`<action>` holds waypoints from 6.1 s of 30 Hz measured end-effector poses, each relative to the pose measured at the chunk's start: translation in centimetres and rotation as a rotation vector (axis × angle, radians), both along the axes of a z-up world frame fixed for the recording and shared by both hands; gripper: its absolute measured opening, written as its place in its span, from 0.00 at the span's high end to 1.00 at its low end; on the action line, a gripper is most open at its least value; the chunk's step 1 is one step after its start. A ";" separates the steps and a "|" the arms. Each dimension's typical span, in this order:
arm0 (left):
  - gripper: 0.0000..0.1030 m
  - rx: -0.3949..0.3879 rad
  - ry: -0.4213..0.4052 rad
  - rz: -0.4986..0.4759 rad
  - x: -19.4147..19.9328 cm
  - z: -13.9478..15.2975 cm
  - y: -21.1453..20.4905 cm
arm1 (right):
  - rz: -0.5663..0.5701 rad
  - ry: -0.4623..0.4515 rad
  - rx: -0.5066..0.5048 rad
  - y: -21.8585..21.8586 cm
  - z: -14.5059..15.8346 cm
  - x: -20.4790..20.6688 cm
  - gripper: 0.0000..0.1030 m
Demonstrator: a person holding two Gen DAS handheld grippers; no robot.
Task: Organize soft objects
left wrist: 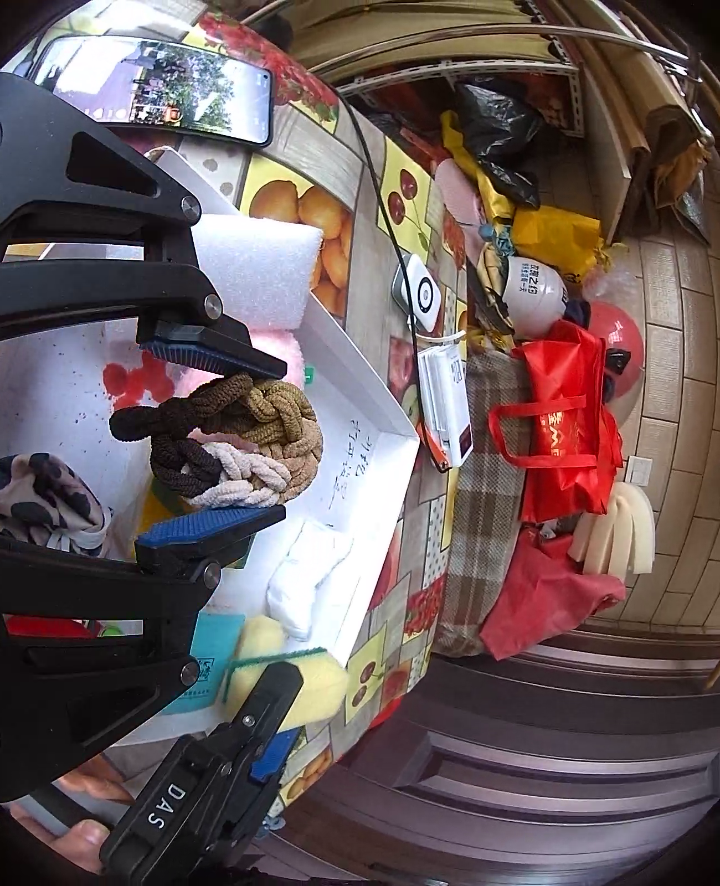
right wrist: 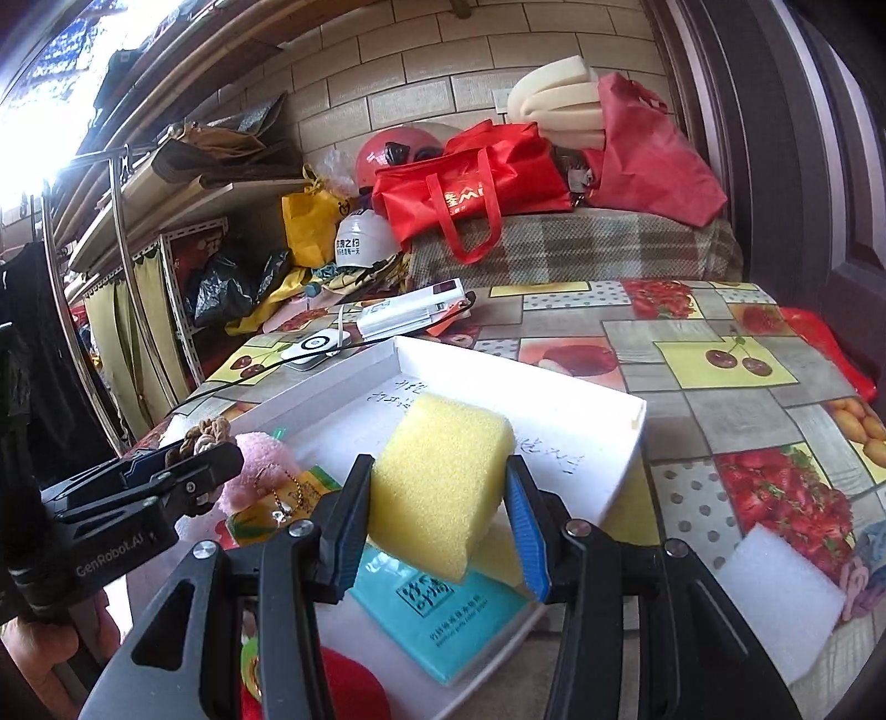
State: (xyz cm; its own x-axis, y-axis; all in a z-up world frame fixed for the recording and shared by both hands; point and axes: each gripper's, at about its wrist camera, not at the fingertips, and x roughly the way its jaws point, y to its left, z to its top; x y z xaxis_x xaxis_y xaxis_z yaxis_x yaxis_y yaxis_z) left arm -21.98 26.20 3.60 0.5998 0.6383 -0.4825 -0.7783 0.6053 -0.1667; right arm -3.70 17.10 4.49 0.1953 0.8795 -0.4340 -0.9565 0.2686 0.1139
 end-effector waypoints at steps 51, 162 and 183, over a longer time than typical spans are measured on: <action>0.00 0.098 -0.075 0.072 -1.9 0.9 -1.0 | -0.325 -0.096 0.404 -11.4 2.5 1.5 0.00; 0.81 0.217 0.106 -0.552 18.6 1.2 -18.3 | -0.259 0.157 0.215 -18.4 0.9 14.5 0.82; 0.81 0.192 0.055 -0.528 16.8 1.5 -17.5 | -0.351 0.081 -0.162 -17.7 -1.0 15.7 0.14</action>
